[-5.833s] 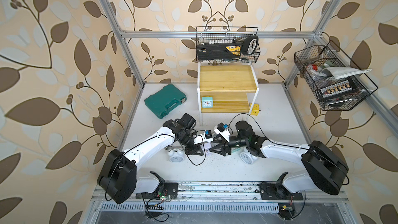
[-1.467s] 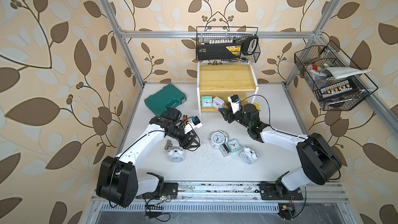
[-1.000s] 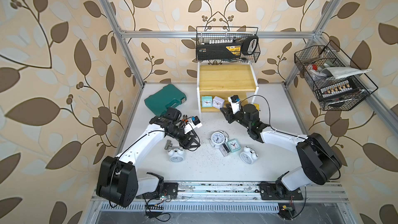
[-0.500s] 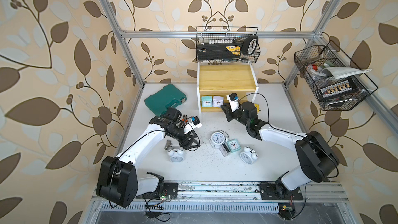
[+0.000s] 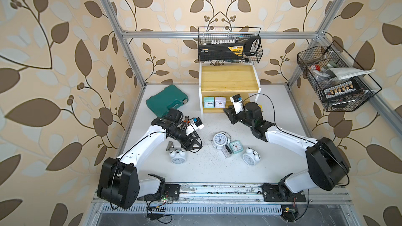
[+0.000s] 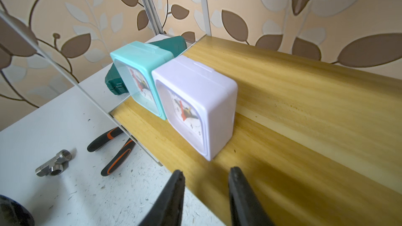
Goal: Place the alarm clocks on the shelf by style
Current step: Place the alarm on the shelf, then pick up the alarm from the center of the board.
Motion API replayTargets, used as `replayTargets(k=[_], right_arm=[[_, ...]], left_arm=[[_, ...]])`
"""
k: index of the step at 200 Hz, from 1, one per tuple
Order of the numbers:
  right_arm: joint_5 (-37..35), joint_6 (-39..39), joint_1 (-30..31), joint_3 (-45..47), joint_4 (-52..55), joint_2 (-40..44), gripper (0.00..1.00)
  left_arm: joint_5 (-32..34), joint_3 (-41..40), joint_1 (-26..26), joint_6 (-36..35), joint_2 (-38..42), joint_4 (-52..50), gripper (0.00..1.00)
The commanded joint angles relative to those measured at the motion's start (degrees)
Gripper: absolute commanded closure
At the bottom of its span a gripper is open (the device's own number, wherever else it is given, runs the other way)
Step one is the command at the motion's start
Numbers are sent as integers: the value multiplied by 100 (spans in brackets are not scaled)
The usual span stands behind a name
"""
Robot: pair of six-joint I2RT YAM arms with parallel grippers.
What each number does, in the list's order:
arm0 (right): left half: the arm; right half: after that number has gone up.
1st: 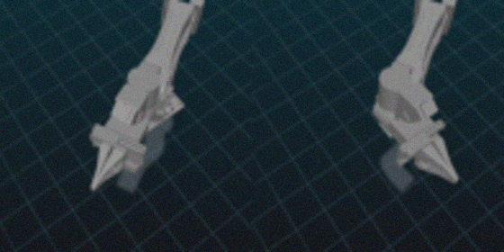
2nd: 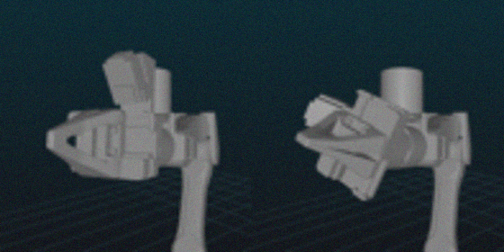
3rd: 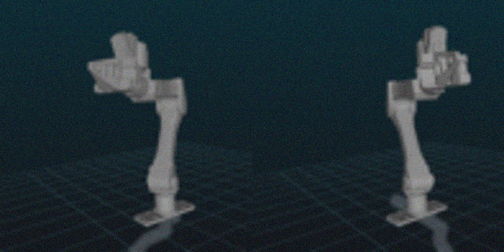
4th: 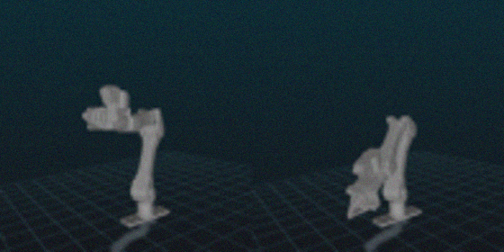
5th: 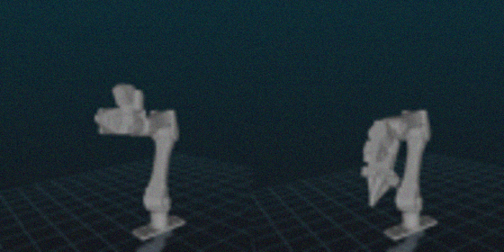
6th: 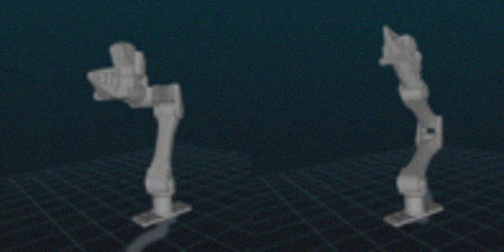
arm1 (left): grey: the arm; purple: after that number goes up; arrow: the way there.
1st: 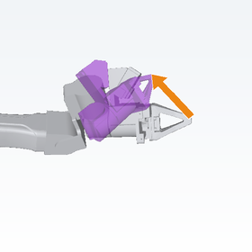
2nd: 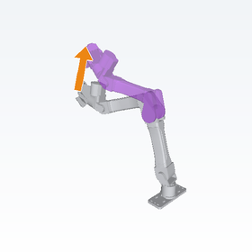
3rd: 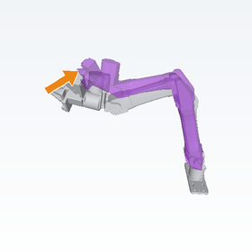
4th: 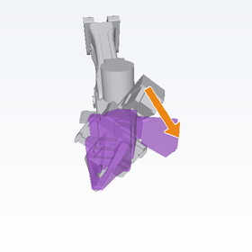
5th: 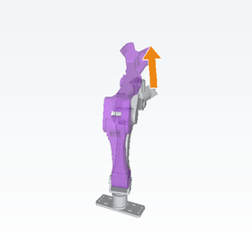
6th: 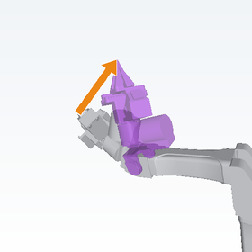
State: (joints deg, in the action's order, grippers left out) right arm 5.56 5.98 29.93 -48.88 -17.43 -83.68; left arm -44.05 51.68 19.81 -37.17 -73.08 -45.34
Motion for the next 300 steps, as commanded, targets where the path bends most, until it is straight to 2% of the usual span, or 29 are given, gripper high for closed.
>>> replayTargets(k=[1,40,86,165,218,300], right_arm=[[25,224,115,-41,891,470,57],[5,623,470,49,2185,929,51],[-277,1141,1029,232,3236,1237,46],[-1093,2035,2213,64,4684,753,41],[-1287,2340,2732,90,4744,319,37],[-1739,2334,2803,207,4448,32,49]], left_arm=[[-139,-10,-72,-1,-21,-11,28],[-140,14,-70,16,-68,-10,28],[-130,13,-74,32,-98,-8,27],[-174,43,-74,43,-166,-32,27],[-174,30,-74,39,-163,-27,27],[-191,9,-74,35,-172,-27,26]])
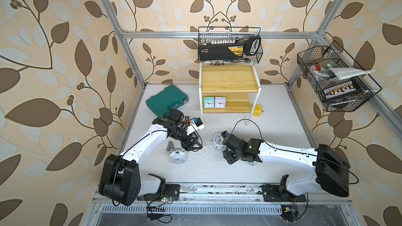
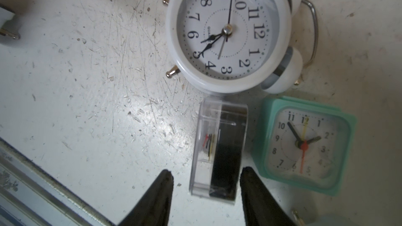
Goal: Place the alarm clocks on the shelf by style
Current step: Pick up the alarm from the center of the board.
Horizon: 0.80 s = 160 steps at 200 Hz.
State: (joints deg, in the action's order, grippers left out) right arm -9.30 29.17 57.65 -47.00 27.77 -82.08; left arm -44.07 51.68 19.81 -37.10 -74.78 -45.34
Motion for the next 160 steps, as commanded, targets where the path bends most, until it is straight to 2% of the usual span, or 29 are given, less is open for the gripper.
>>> replayTargets(k=[1,57,109,141,160], right_arm=[[-255,8,34,18,-80,-125,49],[-218,-164,29,28,-158,-80,68],[149,-645,27,-119,37,176,69],[857,-1066,-120,-190,-41,378,69],[1543,-1201,-352,-145,-332,537,69]], left_arm=[[-185,9,-74,24,-1,-27,26],[-307,35,-74,-30,-52,-80,26],[-525,145,-65,-73,-162,-227,25],[-680,244,-65,-152,-251,-367,24],[-771,272,-65,-199,-291,-434,24]])
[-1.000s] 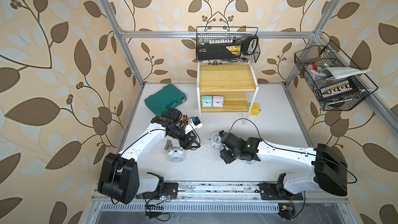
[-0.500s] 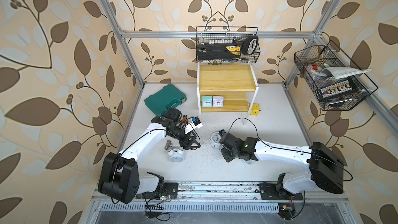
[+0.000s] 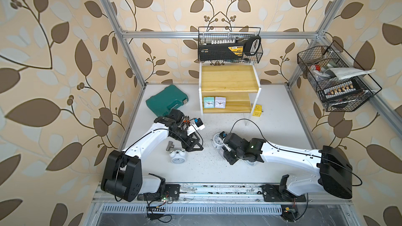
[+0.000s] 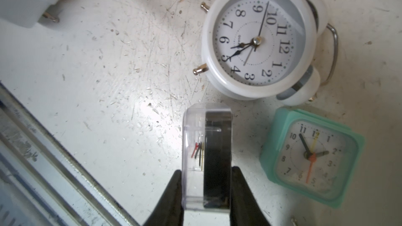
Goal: Place the alarm clocks on the shelf by style
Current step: Pick up the alarm from the center of the board.
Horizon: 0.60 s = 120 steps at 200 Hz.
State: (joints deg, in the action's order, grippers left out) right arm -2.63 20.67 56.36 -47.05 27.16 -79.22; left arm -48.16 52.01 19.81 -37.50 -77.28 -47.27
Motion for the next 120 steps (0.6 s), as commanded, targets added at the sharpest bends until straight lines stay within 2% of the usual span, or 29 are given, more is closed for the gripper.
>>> replayTargets(k=[1,48,120], right_arm=[[908,-352,-240,-130,-281,254,69],[2481,-271,-841,209,-1418,519,69],[4267,95,-1306,603,-3036,302,70]], left_arm=[[-366,235,-65,-170,-42,-245,24],[-560,325,-57,-280,-180,-462,23],[-670,414,-51,-402,-339,-655,23]])
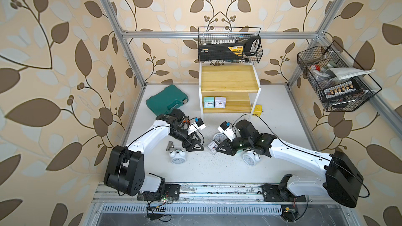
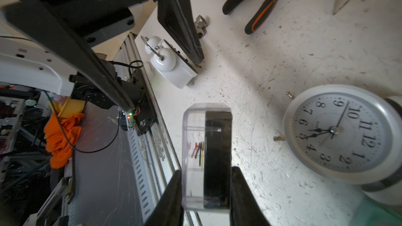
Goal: Place the alarm clocks on the shelf by style
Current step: Pick up the alarm from the center of the board.
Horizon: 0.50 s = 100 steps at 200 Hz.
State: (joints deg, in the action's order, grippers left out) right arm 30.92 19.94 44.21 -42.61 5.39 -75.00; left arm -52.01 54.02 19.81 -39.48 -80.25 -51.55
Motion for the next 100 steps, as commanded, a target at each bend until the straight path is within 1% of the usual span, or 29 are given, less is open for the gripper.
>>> replayTargets(k=[1,27,51,83,100], right_arm=[[927,176,-94,162,-884,-124,70],[1385,379,-147,262,-1479,-319,70],[1589,500,-175,262,-1804,-501,70],[1766,598,-175,253,-2096,-677,71],[1766,597,-180,233,-2134,-738,71]], left_arm=[[-289,214,-49,-206,-42,-230,23],[-421,269,-47,-345,-85,-417,24],[-575,328,-48,-545,-120,-647,26],[-670,372,-48,-685,-188,-845,32],[-703,399,-47,-748,-193,-920,37]])
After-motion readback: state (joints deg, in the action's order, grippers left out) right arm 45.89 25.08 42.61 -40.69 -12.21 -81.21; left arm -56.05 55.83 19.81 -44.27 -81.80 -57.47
